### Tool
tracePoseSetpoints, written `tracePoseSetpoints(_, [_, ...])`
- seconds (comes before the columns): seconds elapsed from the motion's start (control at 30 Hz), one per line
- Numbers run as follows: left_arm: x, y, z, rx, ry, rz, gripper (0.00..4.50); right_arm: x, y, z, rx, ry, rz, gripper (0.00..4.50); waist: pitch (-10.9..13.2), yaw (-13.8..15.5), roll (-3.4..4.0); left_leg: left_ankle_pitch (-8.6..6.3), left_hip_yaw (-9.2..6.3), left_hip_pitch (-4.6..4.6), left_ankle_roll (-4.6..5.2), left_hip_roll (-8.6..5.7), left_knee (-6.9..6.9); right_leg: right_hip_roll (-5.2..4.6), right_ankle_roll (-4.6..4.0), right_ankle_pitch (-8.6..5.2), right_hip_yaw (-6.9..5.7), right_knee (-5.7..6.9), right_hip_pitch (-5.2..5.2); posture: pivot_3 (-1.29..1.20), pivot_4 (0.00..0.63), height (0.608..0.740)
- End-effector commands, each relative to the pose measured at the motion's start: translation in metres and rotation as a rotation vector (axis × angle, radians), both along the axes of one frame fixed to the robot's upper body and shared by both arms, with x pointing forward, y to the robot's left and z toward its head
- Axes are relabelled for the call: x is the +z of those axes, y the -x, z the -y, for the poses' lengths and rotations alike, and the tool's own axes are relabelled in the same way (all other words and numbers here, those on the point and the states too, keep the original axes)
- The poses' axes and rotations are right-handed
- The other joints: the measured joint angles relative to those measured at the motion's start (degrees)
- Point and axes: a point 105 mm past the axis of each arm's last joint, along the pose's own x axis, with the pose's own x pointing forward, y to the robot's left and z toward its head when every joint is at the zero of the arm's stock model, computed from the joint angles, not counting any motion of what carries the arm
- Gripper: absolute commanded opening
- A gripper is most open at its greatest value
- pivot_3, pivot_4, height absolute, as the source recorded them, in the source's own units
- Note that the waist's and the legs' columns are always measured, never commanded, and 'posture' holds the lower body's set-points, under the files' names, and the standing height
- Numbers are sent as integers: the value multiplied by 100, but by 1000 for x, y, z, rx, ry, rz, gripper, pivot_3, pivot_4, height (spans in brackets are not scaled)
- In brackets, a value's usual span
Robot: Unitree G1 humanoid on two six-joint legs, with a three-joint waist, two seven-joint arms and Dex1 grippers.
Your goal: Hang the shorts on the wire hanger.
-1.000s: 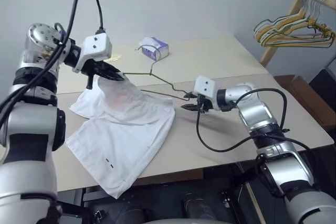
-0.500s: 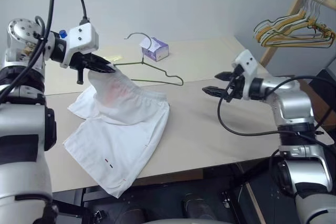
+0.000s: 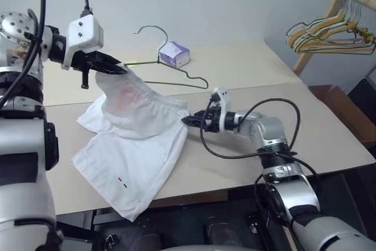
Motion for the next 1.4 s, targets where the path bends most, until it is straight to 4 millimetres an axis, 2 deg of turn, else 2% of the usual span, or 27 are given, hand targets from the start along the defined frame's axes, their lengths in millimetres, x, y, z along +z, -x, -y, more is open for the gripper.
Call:
tracePoseSetpoints(0.03, [17,4,3,-23,41,59,13,15,-6,-10,27,-52,32,4315,0,5,0,0,-1,-2,0,0,0,-1,0,0,-1,0,0,7,0,740])
tracePoseSetpoints(0.1, [17,5,3,-26,48,58,13,14,-6,-15,39,-62,17,3937,0,-5,0,0,-2,-1,0,0,1,0,0,0,-2,1,0,12,0,740])
tracePoseSetpoints(0.17, [15,5,3,-26,53,54,13,15,-7,-17,43,-75,16,3289,0,-7,0,0,-4,0,0,0,1,0,0,0,-4,4,0,16,0,740])
tracePoseSetpoints(0.37, [12,9,-2,-17,67,47,13,16,-6,-18,53,-70,19,1111,0,-15,0,0,-7,0,0,0,1,0,0,1,-4,6,0,20,0,740])
tracePoseSetpoints(0.47, [11,11,-4,-15,85,43,13,9,-6,-14,46,-14,39,15,0,-13,0,0,-9,0,0,0,1,0,0,1,-5,7,0,26,0,740])
tracePoseSetpoints(0.6, [14,19,-5,-21,136,33,13,11,-11,4,-9,117,161,15,0,-6,0,0,-10,-2,0,0,1,0,0,0,-6,5,-1,24,0,740])
tracePoseSetpoints(0.73, [13,29,-9,-24,191,8,13,25,-14,37,-81,206,268,15,0,4,0,0,-12,-7,0,0,2,-1,0,0,-7,5,-3,16,0,740])
tracePoseSetpoints(0.97, [-15,51,-6,-33,202,-56,13,49,-1,79,-144,263,341,15,-1,6,-1,0,-14,-2,0,1,3,0,0,0,-7,1,1,-9,0,740])
tracePoseSetpoints(1.13, [-24,54,2,3,249,-64,13,49,10,87,-135,302,359,15,-1,8,-1,0,-11,4,0,2,7,1,-1,-1,-5,-8,2,-14,0,740])
tracePoseSetpoints(1.3, [-22,49,4,46,307,-42,13,42,19,91,-118,351,361,15,-1,20,-1,0,-10,8,0,1,7,1,-1,-1,-5,-14,7,-17,0,740])
tracePoseSetpoints(1.4, [-24,53,4,34,287,-65,13,42,21,94,-126,351,360,15,-1,16,-1,0,-9,8,0,0,7,1,-1,-1,-4,-17,7,-22,0,740])
